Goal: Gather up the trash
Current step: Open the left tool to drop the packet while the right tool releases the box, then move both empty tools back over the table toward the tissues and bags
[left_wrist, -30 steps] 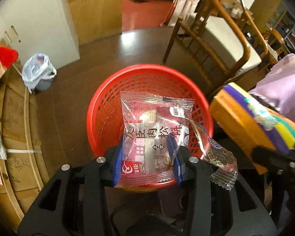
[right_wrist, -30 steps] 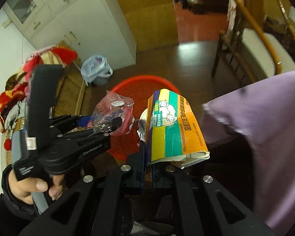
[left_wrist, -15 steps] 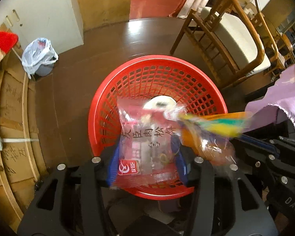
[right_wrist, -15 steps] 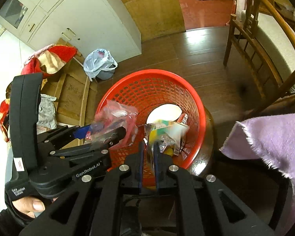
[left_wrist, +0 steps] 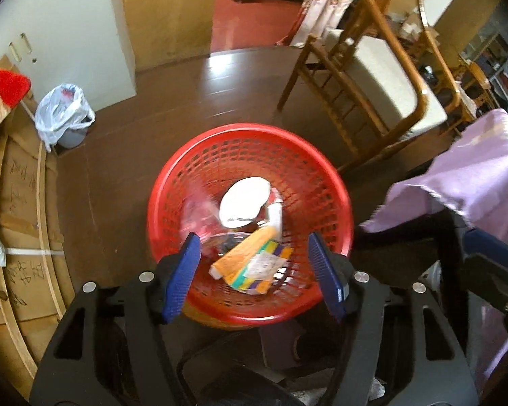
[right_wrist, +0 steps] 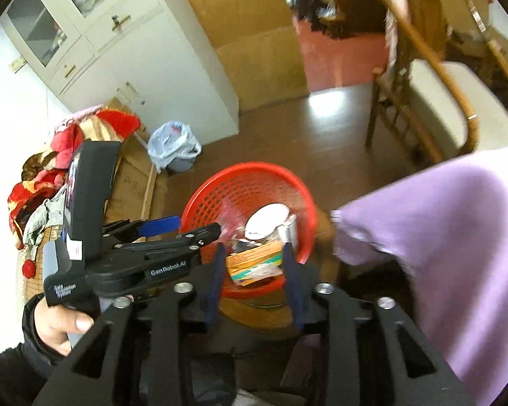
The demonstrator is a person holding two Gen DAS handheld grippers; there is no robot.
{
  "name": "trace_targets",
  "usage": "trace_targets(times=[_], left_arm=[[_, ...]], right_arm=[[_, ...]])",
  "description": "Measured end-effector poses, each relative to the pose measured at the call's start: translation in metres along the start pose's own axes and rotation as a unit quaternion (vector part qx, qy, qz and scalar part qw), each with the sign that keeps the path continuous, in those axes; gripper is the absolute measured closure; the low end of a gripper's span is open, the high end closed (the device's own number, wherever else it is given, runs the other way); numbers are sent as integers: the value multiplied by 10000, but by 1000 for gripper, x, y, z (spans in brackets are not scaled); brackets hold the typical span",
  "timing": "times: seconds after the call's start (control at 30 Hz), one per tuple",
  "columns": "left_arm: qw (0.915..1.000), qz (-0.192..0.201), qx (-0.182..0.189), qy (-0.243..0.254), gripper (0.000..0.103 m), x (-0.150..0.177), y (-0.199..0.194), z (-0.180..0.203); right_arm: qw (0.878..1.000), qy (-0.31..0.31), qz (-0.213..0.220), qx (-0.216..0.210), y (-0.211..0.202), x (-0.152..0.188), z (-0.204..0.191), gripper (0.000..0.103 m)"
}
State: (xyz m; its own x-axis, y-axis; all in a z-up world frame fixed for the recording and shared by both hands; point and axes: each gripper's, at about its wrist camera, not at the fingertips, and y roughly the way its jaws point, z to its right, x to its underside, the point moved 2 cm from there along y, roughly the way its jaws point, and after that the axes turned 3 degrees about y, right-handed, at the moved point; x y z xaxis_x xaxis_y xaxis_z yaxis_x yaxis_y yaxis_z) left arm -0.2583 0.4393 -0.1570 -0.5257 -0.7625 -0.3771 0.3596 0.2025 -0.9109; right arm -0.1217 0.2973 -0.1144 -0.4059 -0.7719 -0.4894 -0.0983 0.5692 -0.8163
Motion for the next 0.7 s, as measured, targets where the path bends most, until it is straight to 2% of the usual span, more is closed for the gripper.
trace_targets(times=[0.13, 0.2, 0.33, 0.5, 0.6, 0.7], left_arm=[[9989, 263, 192, 343, 35, -1, -25, 34], [9976, 386, 296, 503, 32, -2, -36, 51], [9920, 621, 563, 940, 28, -2, -61, 97], [9801, 799, 863, 1597, 26, 6, -84, 163], [9707, 867, 997, 2006, 25, 15, -95, 205], [9577, 887, 1203, 2458, 25, 26, -106, 254]], right_arm=[[9988, 129, 430, 173, -51, 10, 18, 55], [9965, 275, 710, 357, -84, 19, 33, 46], [9885, 551, 1186, 757, -140, 40, 66, 42], [9669, 1206, 1823, 1317, -213, 77, 121, 36], [9518, 1613, 2093, 1559, -248, 102, 155, 35], [9356, 1967, 2308, 1810, -279, 129, 186, 35]])
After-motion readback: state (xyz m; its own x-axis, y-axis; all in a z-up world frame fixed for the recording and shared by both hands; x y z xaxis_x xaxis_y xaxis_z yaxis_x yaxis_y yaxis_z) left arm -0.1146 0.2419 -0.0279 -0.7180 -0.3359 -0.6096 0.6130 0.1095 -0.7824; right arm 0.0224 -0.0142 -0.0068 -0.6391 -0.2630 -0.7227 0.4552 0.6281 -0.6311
